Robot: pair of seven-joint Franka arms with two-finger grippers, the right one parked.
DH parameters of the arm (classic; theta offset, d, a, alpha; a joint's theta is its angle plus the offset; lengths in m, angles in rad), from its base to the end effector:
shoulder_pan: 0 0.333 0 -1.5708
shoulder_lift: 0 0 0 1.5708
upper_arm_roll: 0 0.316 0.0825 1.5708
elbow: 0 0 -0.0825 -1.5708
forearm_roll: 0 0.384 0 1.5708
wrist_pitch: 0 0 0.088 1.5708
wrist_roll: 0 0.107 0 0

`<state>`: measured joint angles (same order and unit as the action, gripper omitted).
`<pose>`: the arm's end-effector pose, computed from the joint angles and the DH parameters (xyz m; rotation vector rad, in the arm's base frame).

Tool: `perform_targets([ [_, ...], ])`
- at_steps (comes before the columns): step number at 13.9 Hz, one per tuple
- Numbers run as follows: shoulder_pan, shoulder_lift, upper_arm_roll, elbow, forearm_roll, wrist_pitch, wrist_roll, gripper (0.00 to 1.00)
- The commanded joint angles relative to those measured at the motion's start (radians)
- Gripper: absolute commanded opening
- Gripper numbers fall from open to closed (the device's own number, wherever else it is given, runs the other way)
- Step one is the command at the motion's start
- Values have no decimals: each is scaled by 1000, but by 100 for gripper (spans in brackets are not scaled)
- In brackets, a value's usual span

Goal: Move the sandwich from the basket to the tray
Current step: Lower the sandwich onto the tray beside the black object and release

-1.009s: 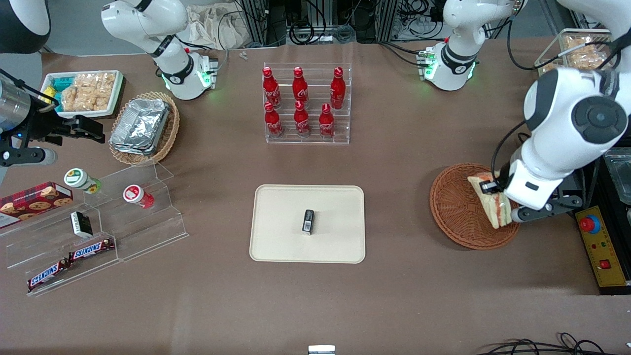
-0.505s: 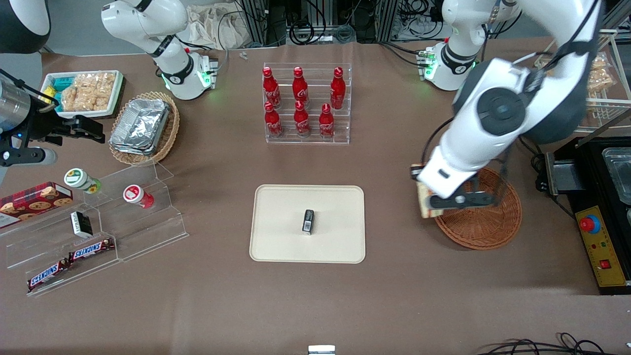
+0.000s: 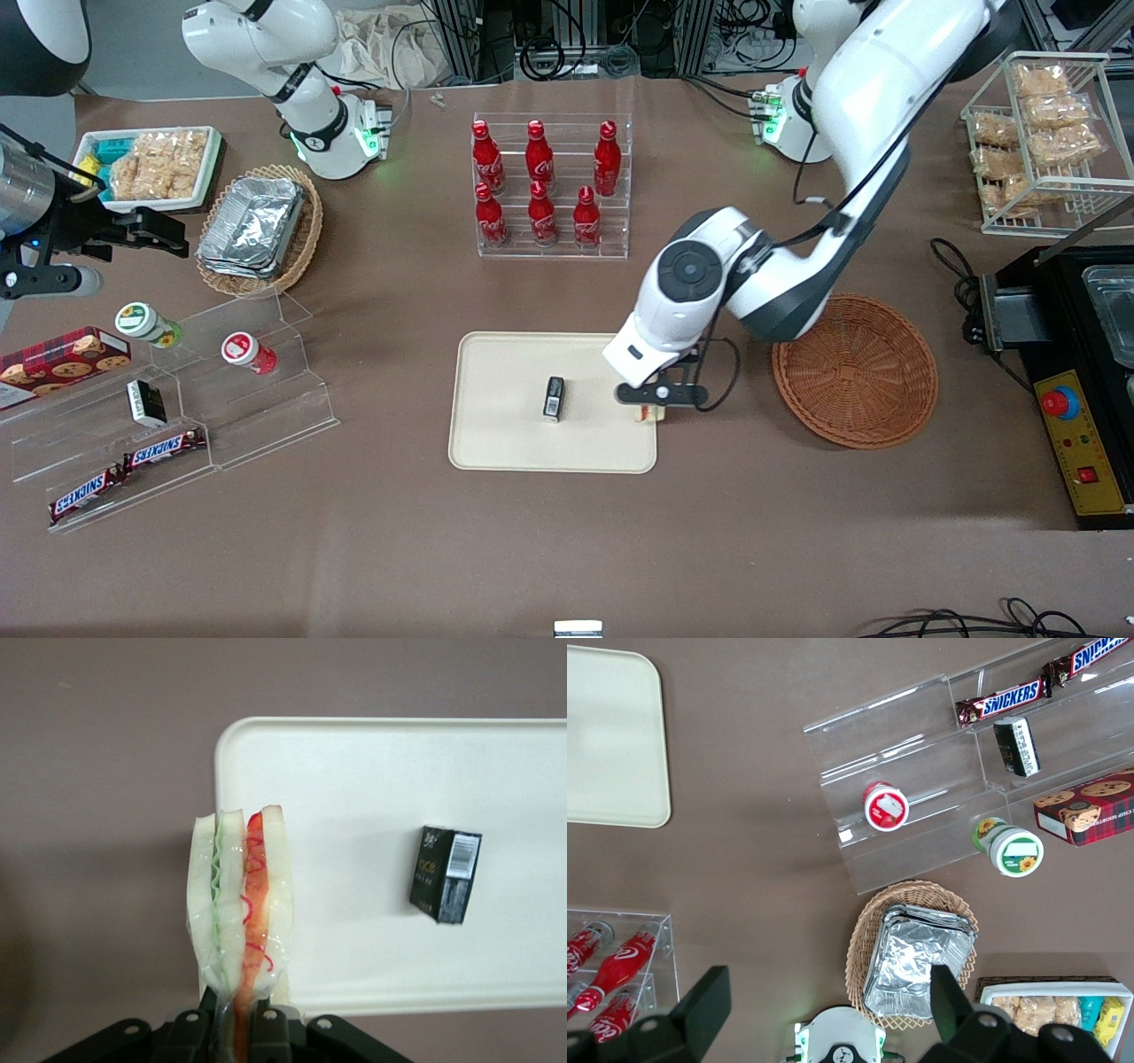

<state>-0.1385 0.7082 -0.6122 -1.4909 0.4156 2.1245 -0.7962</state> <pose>0.5845 -0.4104 0.3135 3.0808 -0.0581 0.0465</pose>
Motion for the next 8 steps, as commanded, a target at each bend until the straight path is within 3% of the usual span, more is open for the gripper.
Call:
perform_targets([
  [1,-24,77,8,67,43,43,-23,0],
  [4,-26,134,19,64,106,104,-26,0],
  [7,-35,169,32,64,107,156,-23,3],
  [8,-35,171,34,64,107,158,-20,41],
])
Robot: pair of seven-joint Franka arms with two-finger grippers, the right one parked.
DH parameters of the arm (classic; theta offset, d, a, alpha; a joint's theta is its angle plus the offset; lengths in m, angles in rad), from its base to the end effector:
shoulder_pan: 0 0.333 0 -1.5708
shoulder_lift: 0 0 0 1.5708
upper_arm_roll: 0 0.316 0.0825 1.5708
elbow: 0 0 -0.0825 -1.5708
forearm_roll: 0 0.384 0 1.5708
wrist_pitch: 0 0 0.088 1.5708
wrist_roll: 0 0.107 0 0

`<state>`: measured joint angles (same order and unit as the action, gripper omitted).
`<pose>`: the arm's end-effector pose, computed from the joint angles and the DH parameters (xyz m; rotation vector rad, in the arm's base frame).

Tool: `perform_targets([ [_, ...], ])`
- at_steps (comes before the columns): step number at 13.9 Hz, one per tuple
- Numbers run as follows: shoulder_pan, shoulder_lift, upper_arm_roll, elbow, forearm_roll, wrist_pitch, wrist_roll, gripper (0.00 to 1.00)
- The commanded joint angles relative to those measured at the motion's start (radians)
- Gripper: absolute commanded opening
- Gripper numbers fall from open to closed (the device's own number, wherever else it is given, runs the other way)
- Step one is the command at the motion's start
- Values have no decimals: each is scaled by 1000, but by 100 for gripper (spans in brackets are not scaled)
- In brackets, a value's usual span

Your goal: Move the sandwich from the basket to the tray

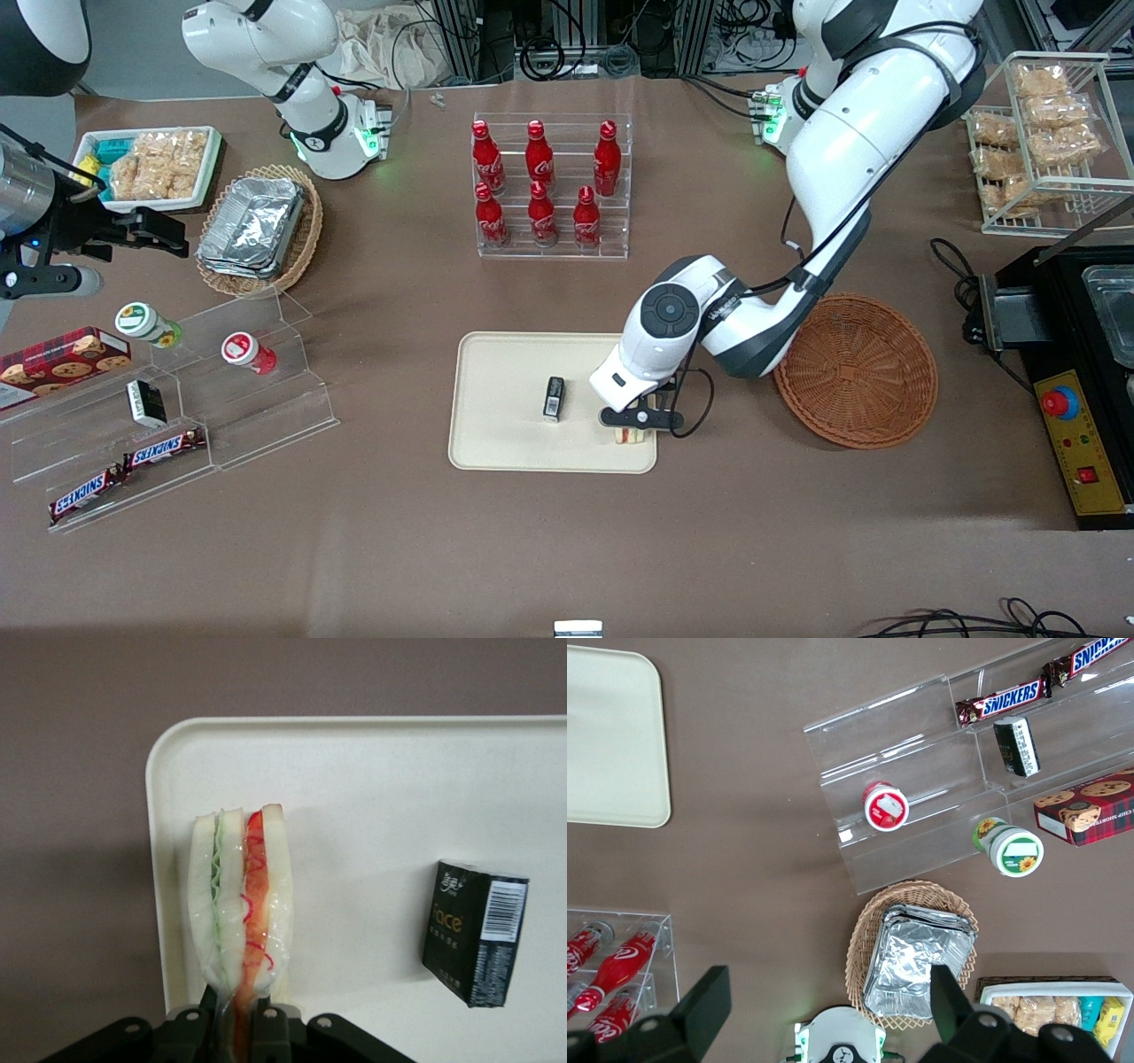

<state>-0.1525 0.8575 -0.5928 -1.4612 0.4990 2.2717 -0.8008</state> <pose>0.5973 -0.4170 0.2394 3.0350 -0.0927 0.0886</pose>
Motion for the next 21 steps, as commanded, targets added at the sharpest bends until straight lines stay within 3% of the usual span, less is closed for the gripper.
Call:
perform_targets([
  [1,-21,21,16,36,24,11,-14,94],
  [2,-16,14,16,36,26,9,-9,99],
  [6,13,-76,16,22,23,-23,-9,100],
  [11,117,-326,1,-57,-19,-263,-6,100],
  [13,177,-478,1,-146,-149,-311,17,100],
  [15,253,-640,2,-226,-268,-366,151,100],
  [17,332,-742,4,-235,-361,-466,204,100],
  [21,410,-762,11,-117,-373,-635,282,100],
])
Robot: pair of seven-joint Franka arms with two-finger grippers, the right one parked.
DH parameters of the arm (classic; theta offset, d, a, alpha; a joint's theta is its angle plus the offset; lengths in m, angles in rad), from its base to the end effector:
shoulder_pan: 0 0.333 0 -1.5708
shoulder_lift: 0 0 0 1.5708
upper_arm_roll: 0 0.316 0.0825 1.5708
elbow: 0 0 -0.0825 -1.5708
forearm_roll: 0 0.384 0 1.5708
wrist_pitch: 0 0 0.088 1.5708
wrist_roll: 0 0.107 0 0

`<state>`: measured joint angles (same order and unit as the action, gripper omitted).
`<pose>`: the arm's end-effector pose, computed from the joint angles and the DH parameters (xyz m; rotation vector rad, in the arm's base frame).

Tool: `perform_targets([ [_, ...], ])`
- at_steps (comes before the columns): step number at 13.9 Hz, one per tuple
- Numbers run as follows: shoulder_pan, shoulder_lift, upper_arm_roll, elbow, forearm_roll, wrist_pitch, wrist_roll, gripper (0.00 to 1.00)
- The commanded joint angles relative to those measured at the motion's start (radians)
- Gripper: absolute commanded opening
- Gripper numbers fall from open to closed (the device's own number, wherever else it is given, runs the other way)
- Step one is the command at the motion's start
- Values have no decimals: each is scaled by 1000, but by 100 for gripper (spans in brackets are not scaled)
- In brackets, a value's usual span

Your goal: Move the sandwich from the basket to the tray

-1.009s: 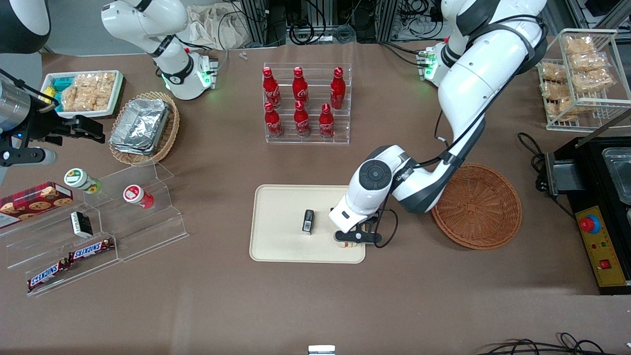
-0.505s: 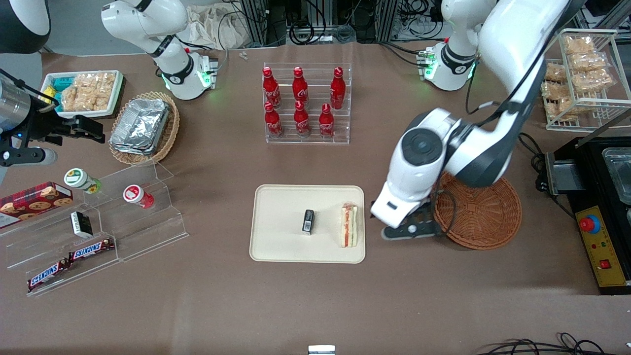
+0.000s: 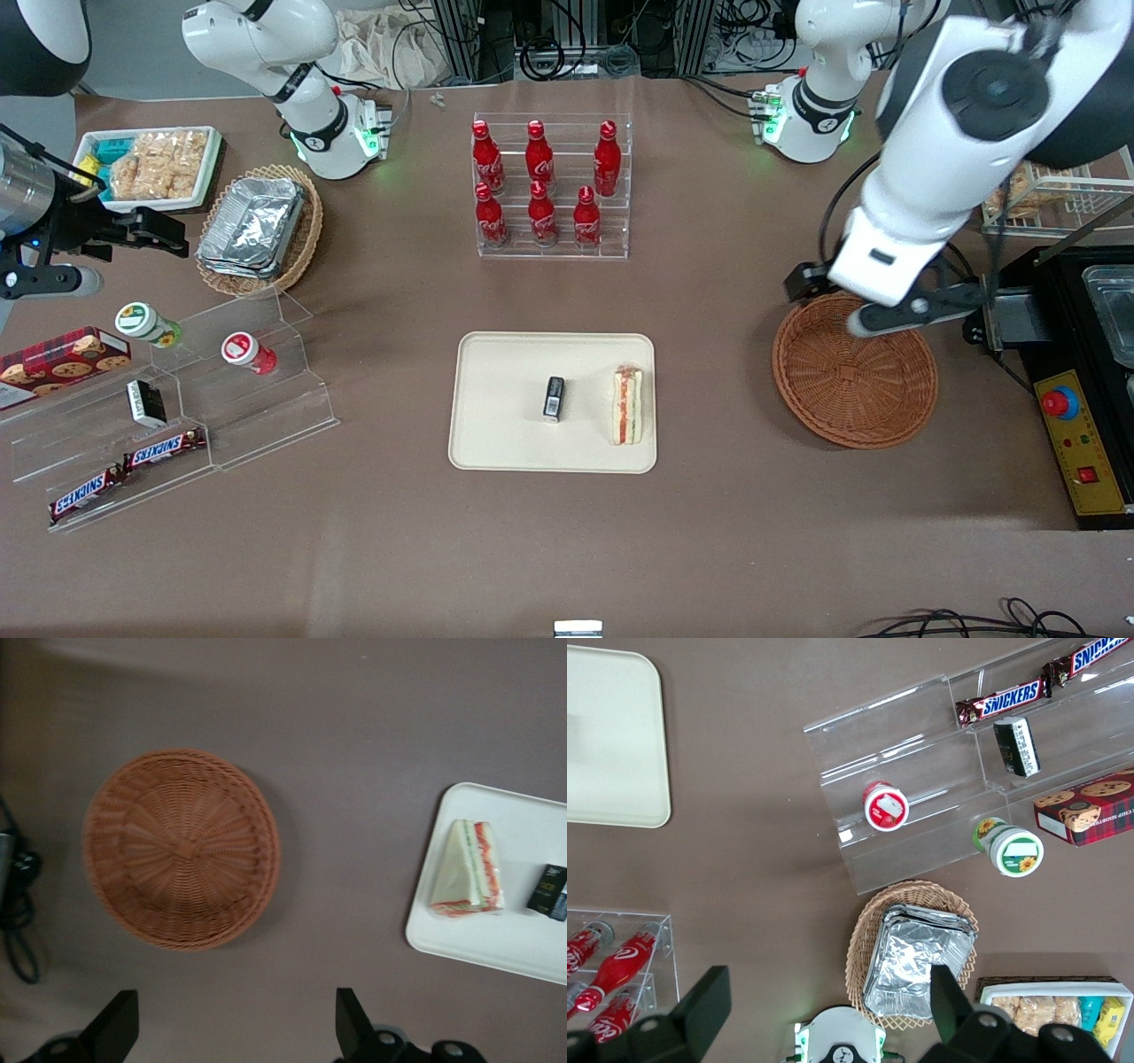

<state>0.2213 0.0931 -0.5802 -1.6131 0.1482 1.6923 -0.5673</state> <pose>0.5585 -0.1802 0.5706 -3.0414 -0.2937 -0.0679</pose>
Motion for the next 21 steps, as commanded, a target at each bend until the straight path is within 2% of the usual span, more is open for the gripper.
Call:
perform_targets([
  [1,65,-1,-3,38,-22,-60,67,100],
  [4,140,-26,-3,35,-29,-80,188,100],
  [6,190,-26,2,33,-93,-86,278,100],
  [8,216,-26,51,30,-96,-95,367,100],
  [10,112,-38,217,28,-95,-108,440,100],
  [14,-187,-23,541,54,-95,-109,518,100],
  [15,-213,-10,566,59,-96,-109,521,100],
  [19,-221,4,557,76,-96,-108,514,100],
  [21,-232,4,519,87,-110,-109,514,100],
])
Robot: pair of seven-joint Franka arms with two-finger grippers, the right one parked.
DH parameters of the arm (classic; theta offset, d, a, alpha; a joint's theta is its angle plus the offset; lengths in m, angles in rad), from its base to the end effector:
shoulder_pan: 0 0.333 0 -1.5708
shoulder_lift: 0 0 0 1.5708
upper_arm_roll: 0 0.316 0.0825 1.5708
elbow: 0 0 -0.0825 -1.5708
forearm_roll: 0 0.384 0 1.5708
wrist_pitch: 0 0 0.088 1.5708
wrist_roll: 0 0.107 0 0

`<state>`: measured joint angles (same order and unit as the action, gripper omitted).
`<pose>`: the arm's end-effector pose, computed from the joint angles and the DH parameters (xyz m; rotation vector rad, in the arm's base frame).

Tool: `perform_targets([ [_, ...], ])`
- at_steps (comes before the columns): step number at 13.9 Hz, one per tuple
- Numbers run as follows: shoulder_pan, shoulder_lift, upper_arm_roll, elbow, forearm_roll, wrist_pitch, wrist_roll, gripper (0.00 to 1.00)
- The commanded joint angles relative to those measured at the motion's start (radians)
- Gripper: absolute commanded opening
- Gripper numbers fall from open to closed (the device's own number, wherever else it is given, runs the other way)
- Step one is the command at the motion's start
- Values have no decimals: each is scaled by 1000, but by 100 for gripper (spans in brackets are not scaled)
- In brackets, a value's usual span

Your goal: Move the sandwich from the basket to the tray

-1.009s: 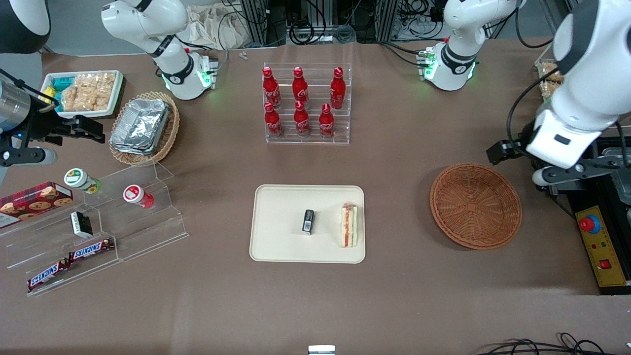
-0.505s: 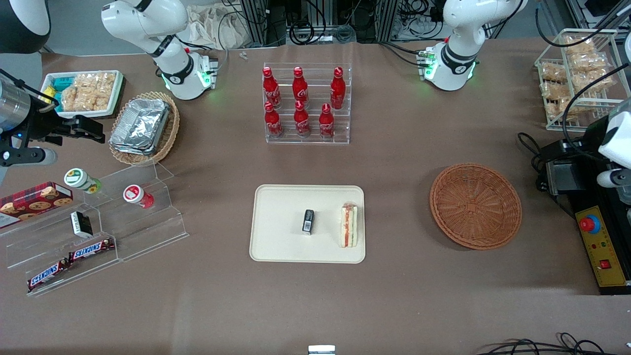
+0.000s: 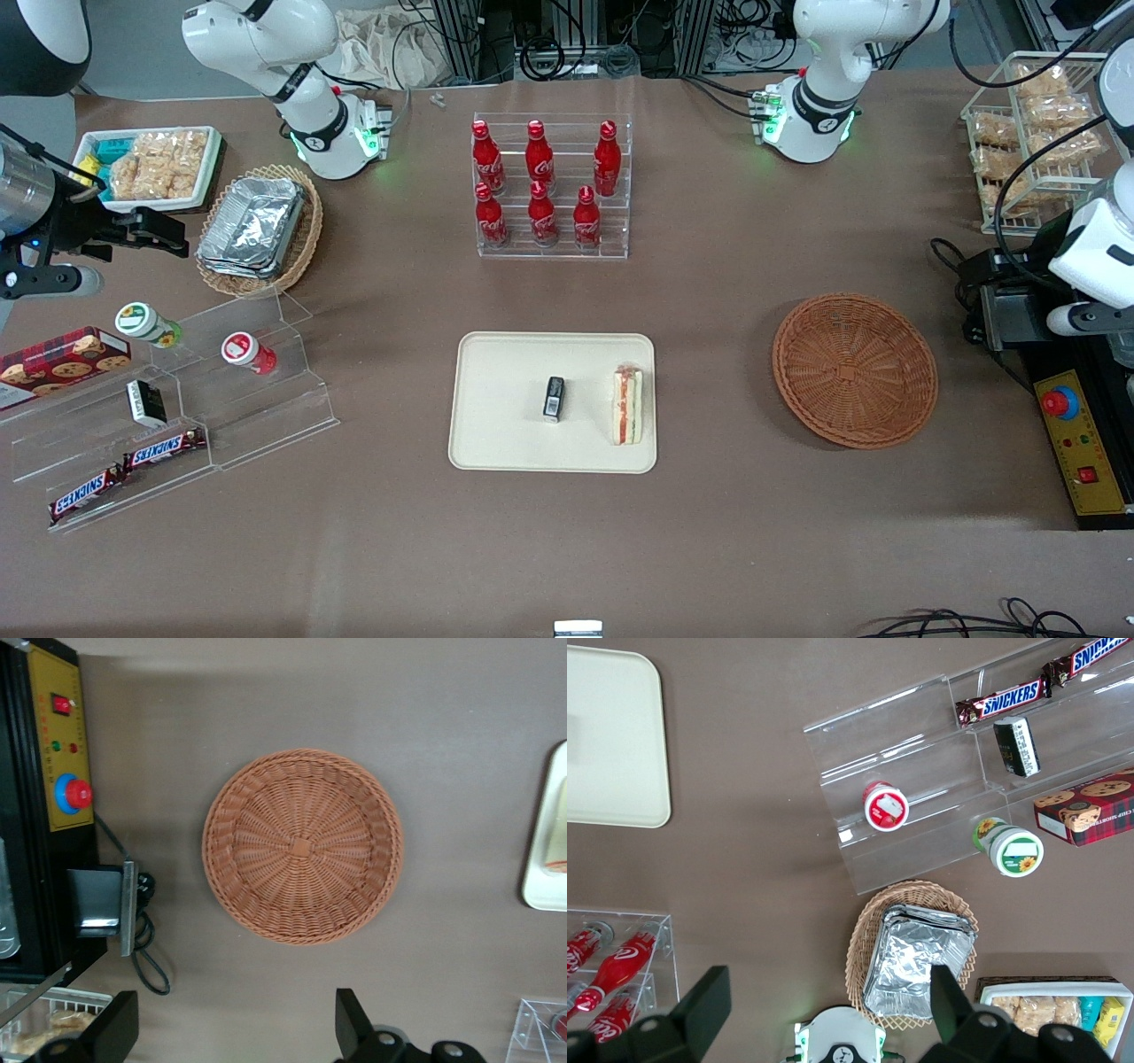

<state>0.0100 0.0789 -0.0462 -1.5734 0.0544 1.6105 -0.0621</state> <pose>0.5799 -0.0144 0.5821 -3.0881 -0.0350 0.0605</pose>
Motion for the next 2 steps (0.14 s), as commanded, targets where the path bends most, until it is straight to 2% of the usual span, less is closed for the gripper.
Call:
perform_targets([
  [1,-21,18,-36,46,-13,-27,7,100],
  [2,-21,18,-40,44,-21,-35,7,100],
])
